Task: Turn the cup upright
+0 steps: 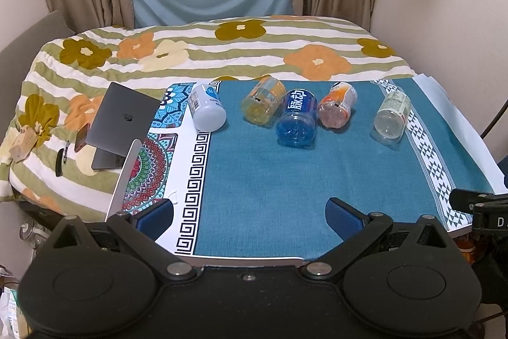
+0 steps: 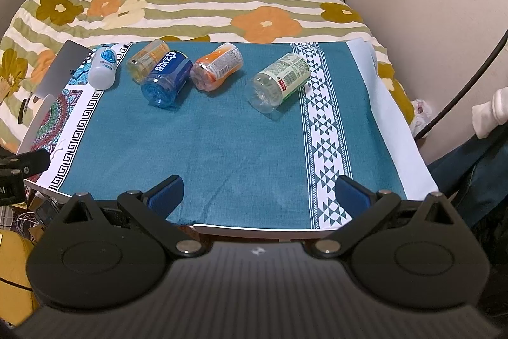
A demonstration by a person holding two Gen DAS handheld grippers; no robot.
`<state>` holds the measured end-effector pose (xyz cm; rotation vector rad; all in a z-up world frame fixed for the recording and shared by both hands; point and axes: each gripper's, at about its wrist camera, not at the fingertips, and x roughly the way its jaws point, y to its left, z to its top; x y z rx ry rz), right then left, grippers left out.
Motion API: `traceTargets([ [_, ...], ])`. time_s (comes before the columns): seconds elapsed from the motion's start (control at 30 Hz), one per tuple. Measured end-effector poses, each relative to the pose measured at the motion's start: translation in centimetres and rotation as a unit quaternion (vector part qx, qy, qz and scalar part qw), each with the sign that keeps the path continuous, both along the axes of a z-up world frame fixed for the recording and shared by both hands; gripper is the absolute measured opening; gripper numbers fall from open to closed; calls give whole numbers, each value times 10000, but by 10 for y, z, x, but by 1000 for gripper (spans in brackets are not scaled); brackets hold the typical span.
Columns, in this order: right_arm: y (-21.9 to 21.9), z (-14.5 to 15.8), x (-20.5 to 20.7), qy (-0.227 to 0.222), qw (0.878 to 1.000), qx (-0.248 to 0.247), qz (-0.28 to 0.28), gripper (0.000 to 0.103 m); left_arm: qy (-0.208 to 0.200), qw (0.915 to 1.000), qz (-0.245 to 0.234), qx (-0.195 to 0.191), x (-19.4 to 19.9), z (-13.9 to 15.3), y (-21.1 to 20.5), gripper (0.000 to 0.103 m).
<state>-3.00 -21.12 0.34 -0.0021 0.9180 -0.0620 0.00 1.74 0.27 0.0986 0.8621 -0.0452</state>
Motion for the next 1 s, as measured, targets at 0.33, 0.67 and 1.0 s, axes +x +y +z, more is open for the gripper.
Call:
traceTargets([
  [0.33, 0, 0, 0, -13, 10000, -4, -1, 103, -16, 10000, -18, -2, 4, 4, -1, 103],
  [0.67, 0, 3, 1, -10, 9999, 31, -136, 103, 48, 9999, -114, -32, 15, 8, 9, 103],
  [1.0, 8, -2, 8, -61, 9984, 52, -564, 103, 33, 9999, 41, -141, 72, 7, 36, 103],
])
